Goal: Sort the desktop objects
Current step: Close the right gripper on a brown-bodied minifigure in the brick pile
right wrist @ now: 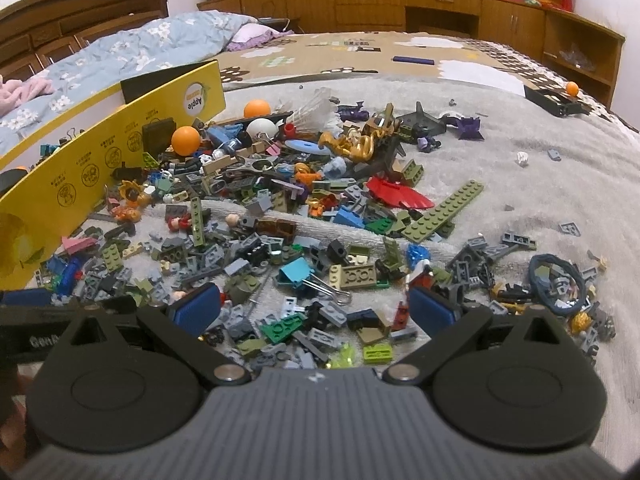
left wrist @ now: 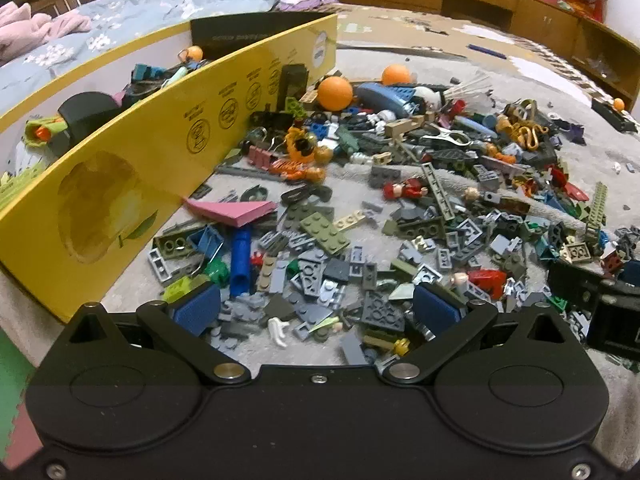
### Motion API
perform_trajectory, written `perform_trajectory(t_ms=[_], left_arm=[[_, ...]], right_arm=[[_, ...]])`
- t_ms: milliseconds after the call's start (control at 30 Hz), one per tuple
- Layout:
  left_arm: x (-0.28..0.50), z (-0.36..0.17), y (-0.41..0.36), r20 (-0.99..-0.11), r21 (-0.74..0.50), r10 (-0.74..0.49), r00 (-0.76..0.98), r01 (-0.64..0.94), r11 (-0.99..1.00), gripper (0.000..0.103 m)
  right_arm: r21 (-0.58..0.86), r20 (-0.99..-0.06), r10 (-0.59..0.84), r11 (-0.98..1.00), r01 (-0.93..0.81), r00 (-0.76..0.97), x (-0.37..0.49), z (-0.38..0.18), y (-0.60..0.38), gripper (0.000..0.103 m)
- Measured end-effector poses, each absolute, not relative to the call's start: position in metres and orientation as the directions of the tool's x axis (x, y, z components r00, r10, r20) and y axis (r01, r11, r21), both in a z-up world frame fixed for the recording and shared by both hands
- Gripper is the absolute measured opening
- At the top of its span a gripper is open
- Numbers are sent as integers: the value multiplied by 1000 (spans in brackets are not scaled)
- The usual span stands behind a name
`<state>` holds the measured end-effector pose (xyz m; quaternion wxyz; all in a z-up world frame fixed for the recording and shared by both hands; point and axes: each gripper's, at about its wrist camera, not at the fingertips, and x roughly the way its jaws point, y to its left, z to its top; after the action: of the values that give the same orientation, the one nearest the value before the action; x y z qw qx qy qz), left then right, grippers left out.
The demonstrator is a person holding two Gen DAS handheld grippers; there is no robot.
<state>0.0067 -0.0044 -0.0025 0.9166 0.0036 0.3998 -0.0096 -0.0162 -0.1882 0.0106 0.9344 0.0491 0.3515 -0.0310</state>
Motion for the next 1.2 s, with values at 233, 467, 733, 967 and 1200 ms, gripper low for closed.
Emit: perform_trajectory(t_ms=[233,467,733,967,1200], left_arm=[[7,-3,-12,-693,7,-37,720,58,998,98],[9,-3,-12,-659,-23,-84,748,92,995,83],[11,-6,-11,-631,-14,-87,771,101,995,80],[14,-10,-5,-627,-12,-72,776,83,996,81],[16,-12,0,-623,-30,-83,778,82,996,82]], right_arm=[[104,-594,37,994,31,804,-22,10,-195,103],[160,-538,78,987,10,839,-11,15,-195,84],[176,-552,102,984,-4,827,15,5,-184,63],[162,-568,77,987,20,819,39,-10,-174,50],[123,-553,47,992,25,832,38,-16,-172,34]])
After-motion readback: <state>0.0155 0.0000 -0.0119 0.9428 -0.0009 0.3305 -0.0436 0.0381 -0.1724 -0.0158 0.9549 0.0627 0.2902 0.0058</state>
